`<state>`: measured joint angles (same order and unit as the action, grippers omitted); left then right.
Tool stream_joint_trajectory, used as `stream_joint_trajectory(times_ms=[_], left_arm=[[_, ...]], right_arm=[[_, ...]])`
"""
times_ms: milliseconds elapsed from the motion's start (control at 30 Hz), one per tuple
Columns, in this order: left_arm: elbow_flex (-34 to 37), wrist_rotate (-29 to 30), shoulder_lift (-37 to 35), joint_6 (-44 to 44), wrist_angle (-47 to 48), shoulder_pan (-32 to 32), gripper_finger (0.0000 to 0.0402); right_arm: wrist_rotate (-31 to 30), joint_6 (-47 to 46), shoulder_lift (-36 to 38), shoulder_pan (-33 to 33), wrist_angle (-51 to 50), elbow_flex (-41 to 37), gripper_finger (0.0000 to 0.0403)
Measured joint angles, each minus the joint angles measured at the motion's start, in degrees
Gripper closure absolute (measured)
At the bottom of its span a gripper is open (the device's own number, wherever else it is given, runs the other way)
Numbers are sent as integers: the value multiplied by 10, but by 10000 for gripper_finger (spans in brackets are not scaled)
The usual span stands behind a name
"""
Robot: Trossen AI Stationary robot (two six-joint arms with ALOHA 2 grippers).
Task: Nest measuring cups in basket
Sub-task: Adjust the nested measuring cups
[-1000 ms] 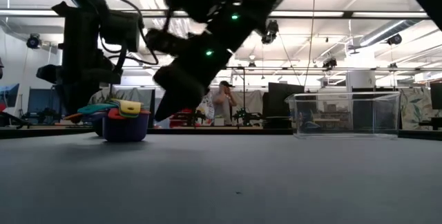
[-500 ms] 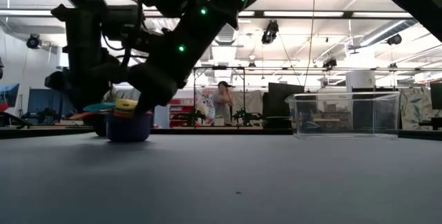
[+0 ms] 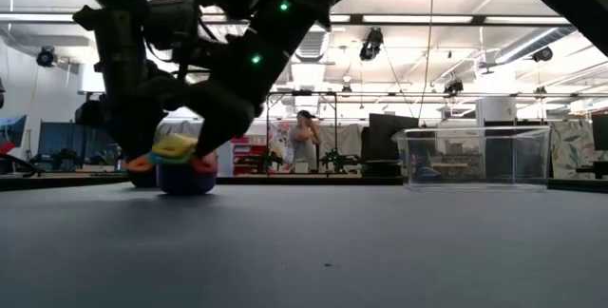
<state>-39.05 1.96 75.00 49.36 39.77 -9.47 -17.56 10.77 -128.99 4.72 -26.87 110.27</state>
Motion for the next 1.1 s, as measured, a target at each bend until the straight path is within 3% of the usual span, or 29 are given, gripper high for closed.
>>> stream_joint_trajectory(times_ms=[500,700,900,1100], left_arm=[[0,0,0,-2,3,3,401],[0,15,0,25,3,36,401],[1,31,0,45,-2,60,401],[1,31,3,52,-41,61,401]], right_arm=[[-6,8,35,1,-42,-11,394],[-34,8,35,-6,-41,-40,394],[-30,8,35,-18,13,-76,394],[16,-7,35,-26,74,-94,394]])
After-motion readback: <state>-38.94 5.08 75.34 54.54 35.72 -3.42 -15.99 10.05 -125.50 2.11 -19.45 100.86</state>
